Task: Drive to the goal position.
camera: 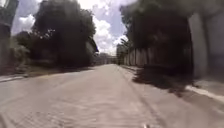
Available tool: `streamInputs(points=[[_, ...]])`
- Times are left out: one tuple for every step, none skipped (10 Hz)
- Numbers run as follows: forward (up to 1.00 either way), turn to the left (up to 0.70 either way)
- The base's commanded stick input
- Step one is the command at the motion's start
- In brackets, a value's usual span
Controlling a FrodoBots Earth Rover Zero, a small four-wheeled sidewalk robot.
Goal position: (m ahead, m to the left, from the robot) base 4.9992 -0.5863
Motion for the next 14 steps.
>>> streamInputs(points=[[1.00,-0.01],[1.00,0.00],[1.00,0.00],[1.00,0.00],[1.00,0.00],[1.00,0.00],[1.00,0.00],[1.00,0.00],[1.00,-0.01],[1.00,-0.06],[1.00,-0.11],[1.00,-0.16],[1.00,-0.22],[1.00,-0.27]])
